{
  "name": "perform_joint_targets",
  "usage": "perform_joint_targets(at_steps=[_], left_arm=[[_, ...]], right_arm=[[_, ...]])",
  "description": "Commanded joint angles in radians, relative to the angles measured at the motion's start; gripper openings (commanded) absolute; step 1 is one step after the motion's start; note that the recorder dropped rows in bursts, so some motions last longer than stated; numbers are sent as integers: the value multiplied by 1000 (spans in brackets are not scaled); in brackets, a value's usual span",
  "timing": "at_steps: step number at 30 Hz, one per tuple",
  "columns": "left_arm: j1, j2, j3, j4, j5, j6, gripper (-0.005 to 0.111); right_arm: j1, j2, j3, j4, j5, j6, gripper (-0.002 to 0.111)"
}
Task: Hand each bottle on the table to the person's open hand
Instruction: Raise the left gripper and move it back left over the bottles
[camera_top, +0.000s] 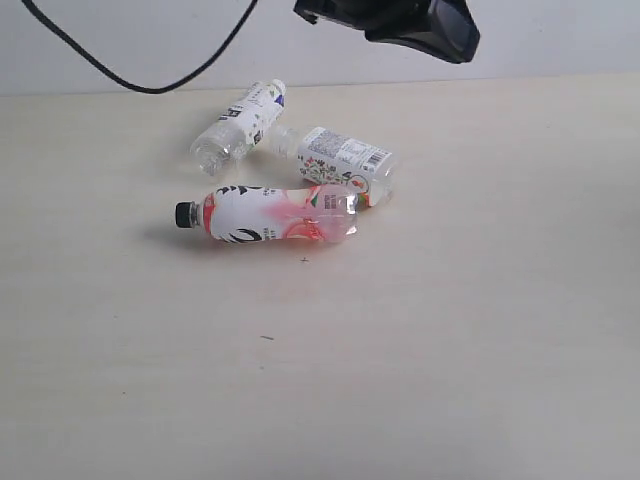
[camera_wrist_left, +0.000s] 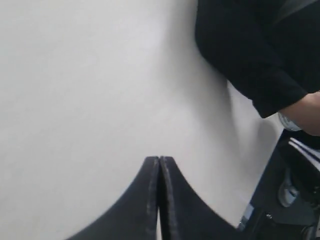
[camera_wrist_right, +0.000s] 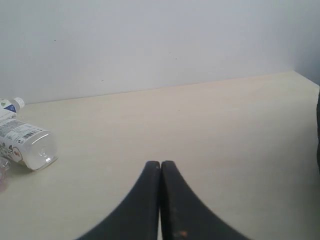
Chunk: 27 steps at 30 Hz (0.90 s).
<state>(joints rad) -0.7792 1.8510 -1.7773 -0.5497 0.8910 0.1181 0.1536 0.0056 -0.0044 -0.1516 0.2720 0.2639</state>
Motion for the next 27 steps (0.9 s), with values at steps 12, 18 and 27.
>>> perform_joint_targets(at_steps=[12, 18, 27], left_arm=[[3, -134, -3, 415, 289, -177, 0], [3, -153, -3, 427, 330, -175, 0], [3, -169, 42, 507, 330, -177, 0]], right_arm=[[3, -6, 4, -4, -8, 0, 0], [3, -6, 4, -4, -8, 0, 0], [3, -6, 4, -4, -8, 0, 0]])
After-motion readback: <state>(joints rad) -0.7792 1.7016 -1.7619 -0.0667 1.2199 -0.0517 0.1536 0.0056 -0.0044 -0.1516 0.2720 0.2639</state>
